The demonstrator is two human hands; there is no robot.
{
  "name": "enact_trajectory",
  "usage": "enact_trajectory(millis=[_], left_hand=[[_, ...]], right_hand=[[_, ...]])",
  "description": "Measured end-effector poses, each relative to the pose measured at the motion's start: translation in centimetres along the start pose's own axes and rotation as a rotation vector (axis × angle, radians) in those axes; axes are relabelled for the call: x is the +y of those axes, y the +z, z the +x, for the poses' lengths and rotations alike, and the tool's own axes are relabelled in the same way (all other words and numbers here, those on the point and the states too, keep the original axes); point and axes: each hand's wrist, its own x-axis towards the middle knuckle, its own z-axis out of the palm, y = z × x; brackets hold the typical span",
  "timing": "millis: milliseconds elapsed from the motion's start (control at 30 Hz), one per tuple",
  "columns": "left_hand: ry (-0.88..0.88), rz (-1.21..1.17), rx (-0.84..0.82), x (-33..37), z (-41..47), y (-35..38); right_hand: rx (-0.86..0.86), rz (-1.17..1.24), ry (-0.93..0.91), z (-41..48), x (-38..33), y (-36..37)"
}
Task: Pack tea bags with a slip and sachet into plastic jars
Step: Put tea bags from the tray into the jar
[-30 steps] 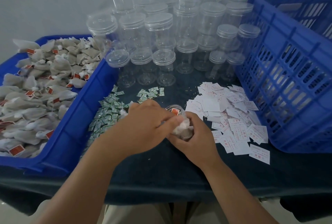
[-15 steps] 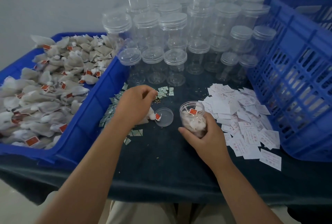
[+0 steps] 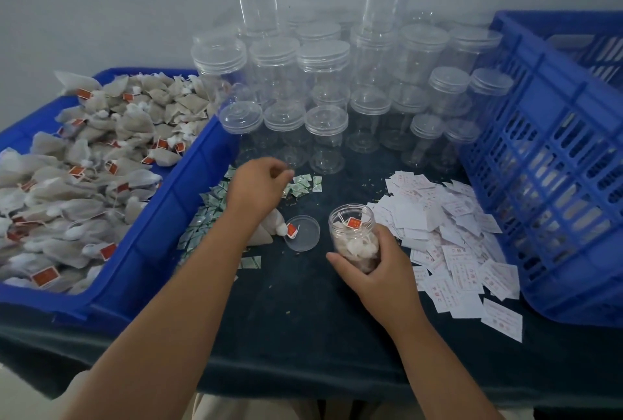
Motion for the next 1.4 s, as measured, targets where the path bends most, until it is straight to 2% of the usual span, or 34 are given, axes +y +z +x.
enact_trajectory(millis=[67,200,233,367,533,567,633,700,733,800,900,1000,1167,1400], left_hand=[[0.082,-0.202,0.020,1.7,-1.6,-1.7],[0.221,-0.562,-0.177,5.2,-5.9,-4.0],[0.252,-0.543,-0.210,5.8,-6.8,-4.1],[0.293,-0.225,-0.351,6.7,-8.1,-3.5],[0.283,-0.073,-0.368,7.2,-7.8,-2.4],[0.263,-0.112,-0.398,7.3,-7.8,-2.1],[0.140,-0.378,-0.460,7.6,-7.4,-1.5],[0.020,-0.598,-0.400,7.6,-6.6,-0.7],[0.008,-0.576,-0.325,7.5,-6.3,-0.1],[0.070,-0.329,-0.266,7.1,-5.7,1.7],[0.211,0.082,-0.407,6.7,-6.3,4.9],[0.243,0.239,-0.378,6.5,-6.9,6.9],[0.262,0.242,-0.332,6.7,-7.0,7.1],[0.138,-0.147,-0.321,6.3,-6.5,5.9]], right_hand=[[-0.004,-0.008,-0.006,0.0,-0.1,0.0],[0.005,0.003,-0.032,-0.2,-0.3,0.0],[0.012,0.014,-0.040,-0.3,-0.3,0.0],[0.041,0.054,-0.082,-0.8,-0.4,-0.1],[0.040,0.083,-0.142,-1.1,-0.4,-0.2],[0.047,0.100,-0.141,-1.1,-0.4,-0.2],[0.099,0.157,-0.133,-1.1,-0.3,-0.3],[0.207,0.221,-0.109,-1.1,-0.6,-0.6],[0.275,0.239,-0.091,-1.0,-0.7,-0.8],[0.414,0.258,-0.053,-0.7,-0.9,-1.2],[0.554,0.314,-0.002,-0.1,-0.5,-1.6],[0.582,0.328,0.020,0.2,-0.2,-1.7],[0.510,0.298,0.008,0.3,-0.2,-1.5],[0.429,0.282,-0.018,0.3,0.2,-1.4]])
